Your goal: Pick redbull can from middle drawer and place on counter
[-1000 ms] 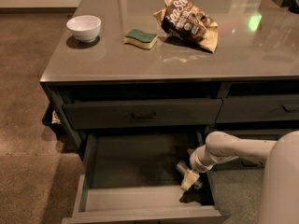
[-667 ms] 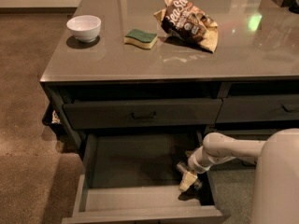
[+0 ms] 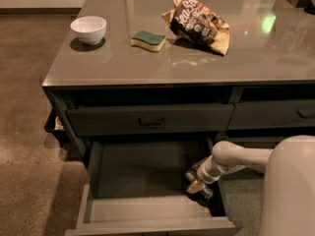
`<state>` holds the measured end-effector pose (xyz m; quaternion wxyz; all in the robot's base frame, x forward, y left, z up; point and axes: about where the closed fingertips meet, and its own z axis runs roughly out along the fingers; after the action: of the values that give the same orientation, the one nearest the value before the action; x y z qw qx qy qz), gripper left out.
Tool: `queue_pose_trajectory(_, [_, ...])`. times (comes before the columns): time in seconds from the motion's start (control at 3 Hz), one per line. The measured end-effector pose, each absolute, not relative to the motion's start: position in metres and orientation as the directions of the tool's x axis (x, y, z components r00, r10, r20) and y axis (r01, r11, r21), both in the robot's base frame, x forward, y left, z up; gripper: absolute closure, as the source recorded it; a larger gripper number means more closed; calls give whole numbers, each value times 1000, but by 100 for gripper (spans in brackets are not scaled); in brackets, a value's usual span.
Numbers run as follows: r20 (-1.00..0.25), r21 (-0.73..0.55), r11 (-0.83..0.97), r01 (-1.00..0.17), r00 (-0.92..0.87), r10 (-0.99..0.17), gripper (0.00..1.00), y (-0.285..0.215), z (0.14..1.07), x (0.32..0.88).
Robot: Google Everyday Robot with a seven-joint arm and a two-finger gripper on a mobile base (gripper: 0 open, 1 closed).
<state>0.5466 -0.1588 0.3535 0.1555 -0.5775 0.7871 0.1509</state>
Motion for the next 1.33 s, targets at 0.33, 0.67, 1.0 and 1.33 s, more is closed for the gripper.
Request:
queue_pose_trajectory(0.33, [-428,36,287,-957,-274,-861,65,-155,359,545])
queue_pose_trajectory(0.67, [-436,2,266,-964,-240,-867,89,-142,380,540])
queue_pose_trajectory(1.0, [-426,-54,228,-972,-184,-886,100,-119,416,530])
queue_pose_trajectory(1.33, [-406,-126,184,-975,-118,-906,100,-97,461,513])
